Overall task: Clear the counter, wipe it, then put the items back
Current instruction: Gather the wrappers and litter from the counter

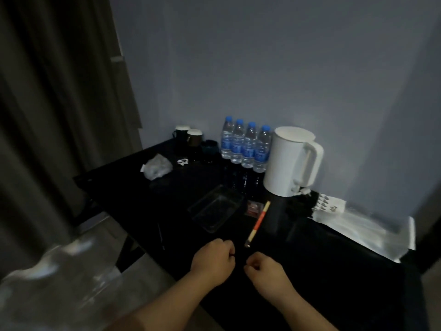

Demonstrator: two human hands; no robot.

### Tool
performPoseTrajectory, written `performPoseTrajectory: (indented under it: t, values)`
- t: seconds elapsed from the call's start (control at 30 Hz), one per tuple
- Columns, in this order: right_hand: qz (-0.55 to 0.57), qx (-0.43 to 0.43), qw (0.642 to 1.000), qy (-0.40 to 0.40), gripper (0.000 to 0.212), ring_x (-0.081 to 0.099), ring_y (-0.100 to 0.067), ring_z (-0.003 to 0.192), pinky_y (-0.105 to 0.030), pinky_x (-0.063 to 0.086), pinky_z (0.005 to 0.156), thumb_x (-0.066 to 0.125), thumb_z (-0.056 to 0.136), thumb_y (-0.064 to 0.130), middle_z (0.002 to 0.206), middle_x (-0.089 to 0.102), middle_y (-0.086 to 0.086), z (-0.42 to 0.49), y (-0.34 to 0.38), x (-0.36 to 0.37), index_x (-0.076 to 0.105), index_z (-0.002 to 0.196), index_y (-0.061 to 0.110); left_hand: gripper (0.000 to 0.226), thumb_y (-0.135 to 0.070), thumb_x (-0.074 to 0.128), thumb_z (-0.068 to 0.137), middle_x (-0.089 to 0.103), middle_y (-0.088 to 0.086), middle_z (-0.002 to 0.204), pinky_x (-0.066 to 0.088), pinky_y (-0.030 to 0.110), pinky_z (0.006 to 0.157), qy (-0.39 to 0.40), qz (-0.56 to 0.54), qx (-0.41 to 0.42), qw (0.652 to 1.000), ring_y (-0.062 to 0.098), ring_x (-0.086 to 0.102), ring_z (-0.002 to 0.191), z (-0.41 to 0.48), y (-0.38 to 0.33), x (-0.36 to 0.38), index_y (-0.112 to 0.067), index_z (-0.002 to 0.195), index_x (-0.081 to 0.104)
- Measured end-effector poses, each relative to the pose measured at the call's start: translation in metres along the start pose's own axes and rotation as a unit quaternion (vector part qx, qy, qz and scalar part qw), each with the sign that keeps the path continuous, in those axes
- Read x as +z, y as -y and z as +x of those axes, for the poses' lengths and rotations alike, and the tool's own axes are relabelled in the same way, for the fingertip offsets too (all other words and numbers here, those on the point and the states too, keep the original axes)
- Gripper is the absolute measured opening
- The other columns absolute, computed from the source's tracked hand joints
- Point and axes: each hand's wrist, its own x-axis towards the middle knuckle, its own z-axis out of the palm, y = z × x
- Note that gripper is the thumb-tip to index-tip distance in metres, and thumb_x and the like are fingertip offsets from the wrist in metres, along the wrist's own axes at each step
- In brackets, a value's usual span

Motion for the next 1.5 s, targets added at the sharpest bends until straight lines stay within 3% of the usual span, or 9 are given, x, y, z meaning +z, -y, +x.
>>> performPoseTrajectory:
  t: [0.27,0.37,0.53,0.7,0.9,1.0,1.13,1.33,1.5]
  values:
    - [0.017,-0.041,0.999,0.024,0.022,0.056,-0.009,0.097,-0.015,0.039,0.074,0.052,0.092,0.017,0.111,0.062,0.001,0.077,0.06,0.035,0.06,0.112,0.018,0.028,-0.029,0.047,0.095,0.053,-0.003,0.124,0.048,0.028,0.088,-0.028,-0.026,-0.024,0.999,0.014,0.055,0.11,0.05,0.075,-0.031,-0.024,0.121,0.057]
    - [0.039,-0.05,0.998,0.023,0.02,0.056,-0.007,0.083,-0.011,0.04,0.061,0.052,0.093,0.019,0.105,0.061,0.002,0.12,0.082,0.038,0.059,0.111,0.018,0.028,-0.028,0.046,0.096,0.052,-0.004,0.125,0.046,0.026,0.087,-0.038,-0.027,-0.028,0.999,0.013,0.054,0.11,0.085,0.1,-0.048,-0.024,0.122,0.057]
    - [0.058,-0.066,0.996,0.001,0.019,0.053,-0.004,0.08,-0.009,0.039,0.061,0.052,0.093,0.019,0.1,0.06,0.004,0.19,0.121,0.043,0.06,0.11,0.018,0.029,-0.026,0.047,0.095,0.053,-0.003,0.125,0.047,0.025,0.089,-0.053,-0.027,-0.035,0.998,0.013,0.054,0.11,0.146,0.139,-0.079,-0.023,0.121,0.058]
    - [0.058,-0.064,0.996,0.007,0.023,0.056,-0.009,0.094,-0.017,0.043,0.081,0.051,0.093,0.018,0.108,0.062,0.001,0.239,0.15,0.054,0.06,0.113,0.014,0.028,-0.024,0.049,0.094,0.053,-0.003,0.124,0.046,0.025,0.089,-0.091,-0.026,-0.047,0.994,0.012,0.053,0.111,0.199,0.178,-0.101,-0.023,0.12,0.058]
    - [0.047,-0.042,0.998,0.002,0.022,0.059,-0.013,0.101,-0.018,0.042,0.084,0.053,0.091,0.018,0.114,0.062,-0.002,0.292,0.176,0.081,0.061,0.111,0.016,0.042,-0.028,0.047,0.092,0.019,-0.001,0.151,0.033,0.031,0.107,-0.133,0.053,-0.045,0.989,0.02,0.021,0.139,0.256,0.238,-0.122,-0.03,0.134,0.043]
    - [0.055,-0.02,0.998,-0.001,0.023,0.058,-0.015,0.104,-0.019,0.042,0.088,0.053,0.092,0.018,0.116,0.061,-0.003,0.316,0.192,0.092,0.06,0.115,0.015,0.056,-0.031,0.047,0.09,-0.006,0.001,0.158,0.02,0.04,0.116,-0.096,0.092,-0.052,0.99,0.027,-0.001,0.145,0.286,0.273,-0.133,-0.034,0.142,0.027]
    - [0.046,0.022,0.998,-0.036,0.027,0.057,-0.015,0.107,-0.017,0.039,0.085,0.051,0.093,0.021,0.12,0.06,-0.002,0.343,0.218,0.112,0.057,0.119,0.016,0.07,-0.036,0.048,0.09,-0.017,-0.002,0.158,0.012,0.041,0.117,-0.04,0.134,-0.02,0.99,0.03,-0.008,0.145,0.326,0.322,-0.143,-0.04,0.148,0.009]
    - [0.028,0.083,0.995,-0.053,0.029,0.056,-0.015,0.112,-0.019,0.04,0.089,0.051,0.093,0.025,0.122,0.059,-0.001,0.369,0.252,0.148,0.055,0.12,0.017,0.07,-0.04,0.049,0.092,-0.017,0.0,0.158,0.016,0.042,0.116,0.066,0.158,0.043,0.984,0.032,-0.005,0.146,0.362,0.365,-0.148,-0.039,0.149,0.008]
    - [0.027,0.106,0.992,-0.063,0.027,0.056,-0.014,0.112,-0.019,0.041,0.09,0.05,0.093,0.024,0.122,0.06,-0.002,0.382,0.263,0.157,0.055,0.119,0.017,0.056,-0.024,0.046,0.093,0.008,0.001,0.157,0.026,0.038,0.108,0.123,0.192,0.146,0.962,0.029,0.02,0.139,0.377,0.382,-0.14,-0.03,0.145,0.027]
